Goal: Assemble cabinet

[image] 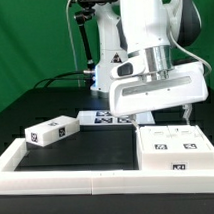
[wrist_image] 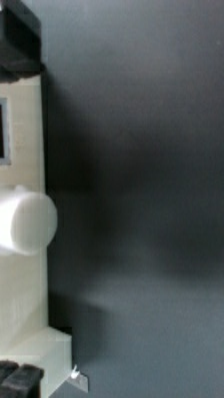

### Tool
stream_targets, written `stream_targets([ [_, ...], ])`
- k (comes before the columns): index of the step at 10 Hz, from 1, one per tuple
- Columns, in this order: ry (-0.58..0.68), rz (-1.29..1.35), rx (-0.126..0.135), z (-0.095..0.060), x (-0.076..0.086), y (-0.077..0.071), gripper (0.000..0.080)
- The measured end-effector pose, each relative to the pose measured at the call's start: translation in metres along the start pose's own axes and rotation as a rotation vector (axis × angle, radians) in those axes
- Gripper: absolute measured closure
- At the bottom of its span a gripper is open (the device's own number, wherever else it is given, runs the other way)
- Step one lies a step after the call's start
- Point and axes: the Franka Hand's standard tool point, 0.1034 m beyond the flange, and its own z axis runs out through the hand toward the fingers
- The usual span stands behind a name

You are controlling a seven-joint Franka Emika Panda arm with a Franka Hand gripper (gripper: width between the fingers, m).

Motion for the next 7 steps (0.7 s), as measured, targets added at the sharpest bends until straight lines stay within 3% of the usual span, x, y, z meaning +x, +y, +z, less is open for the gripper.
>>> stream_targets([
  [3, -0.002, -0.001, 0.0, 0.001, -0.001, 0.0, 0.0002],
  [5, -0.009, 0.017, 0.002, 0.014, -0.006, 0.009, 0.0002],
  [7, -0.01, 0.028, 0.011, 0.026, 0.0, 0.009, 0.0002],
])
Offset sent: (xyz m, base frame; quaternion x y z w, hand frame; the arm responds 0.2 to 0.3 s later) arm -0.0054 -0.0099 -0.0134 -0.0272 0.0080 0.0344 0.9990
